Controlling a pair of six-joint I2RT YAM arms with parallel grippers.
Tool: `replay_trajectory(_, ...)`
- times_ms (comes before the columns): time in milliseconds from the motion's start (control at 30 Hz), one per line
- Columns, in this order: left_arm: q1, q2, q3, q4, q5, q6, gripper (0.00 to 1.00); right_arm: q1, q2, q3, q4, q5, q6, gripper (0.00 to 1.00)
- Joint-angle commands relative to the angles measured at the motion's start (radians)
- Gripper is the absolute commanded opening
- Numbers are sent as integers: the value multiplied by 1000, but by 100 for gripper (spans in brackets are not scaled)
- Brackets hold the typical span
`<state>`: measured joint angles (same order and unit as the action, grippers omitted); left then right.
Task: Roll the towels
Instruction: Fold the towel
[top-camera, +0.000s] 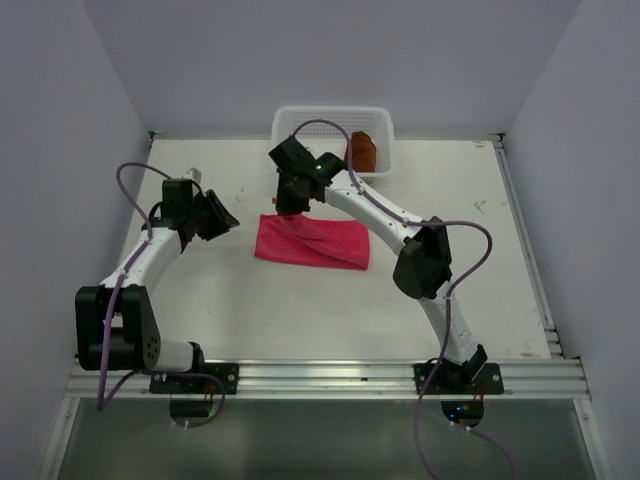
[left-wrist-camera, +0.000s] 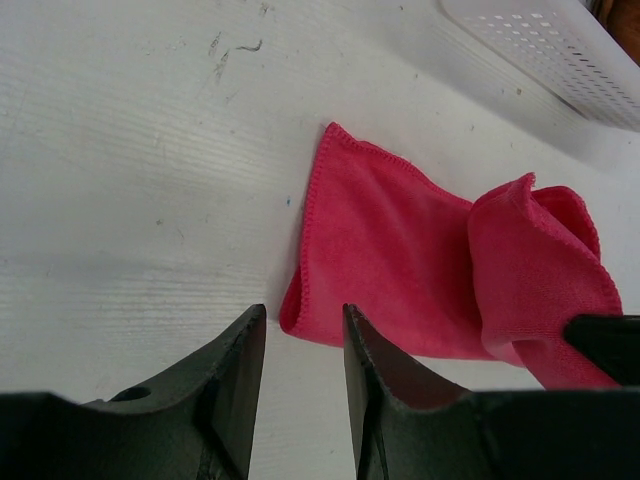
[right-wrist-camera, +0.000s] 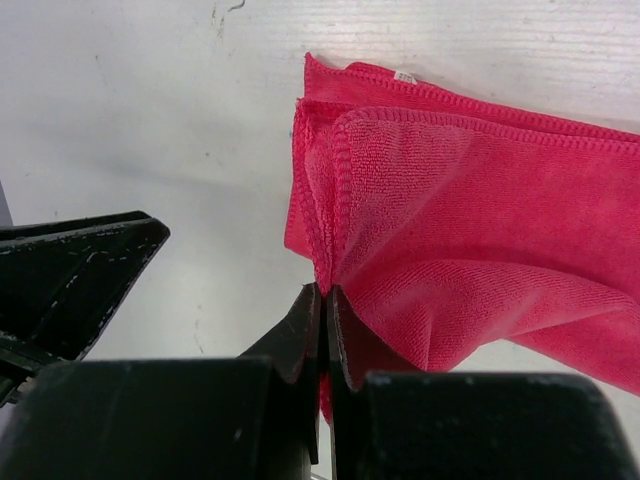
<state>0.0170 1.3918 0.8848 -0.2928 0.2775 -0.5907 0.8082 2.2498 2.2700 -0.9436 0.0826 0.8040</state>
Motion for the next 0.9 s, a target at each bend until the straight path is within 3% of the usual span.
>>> replay_trajectory(0, -5, -10, -9, 47, 26, 5, 41, 9, 25, -15, 60, -44, 29, 0)
replay_trajectory(233, -6, -11, -7, 47, 25, 5, 41, 14, 73, -36, 115, -78, 46, 0)
replay_trajectory(333, -6, -17, -7, 44, 17, 6, 41, 16, 97, -50, 204, -145, 61, 15)
replay_trajectory(367, -6, -20, -7, 43, 14, 8, 41, 14, 102, -47, 213, -161, 66, 27)
replay_trajectory(533, -6, -34, -4, 38, -8, 11, 41, 14, 88, -49, 252, -195, 66, 44)
replay_trajectory(733, -6, -33, -1, 37, -11, 12, 41, -14, 12, -101, 255, -195, 67, 46)
replay_trajectory(867, -6, -31, 0, 37, -12, 17, 41, -38, -82, -231, 264, -166, 37, 45)
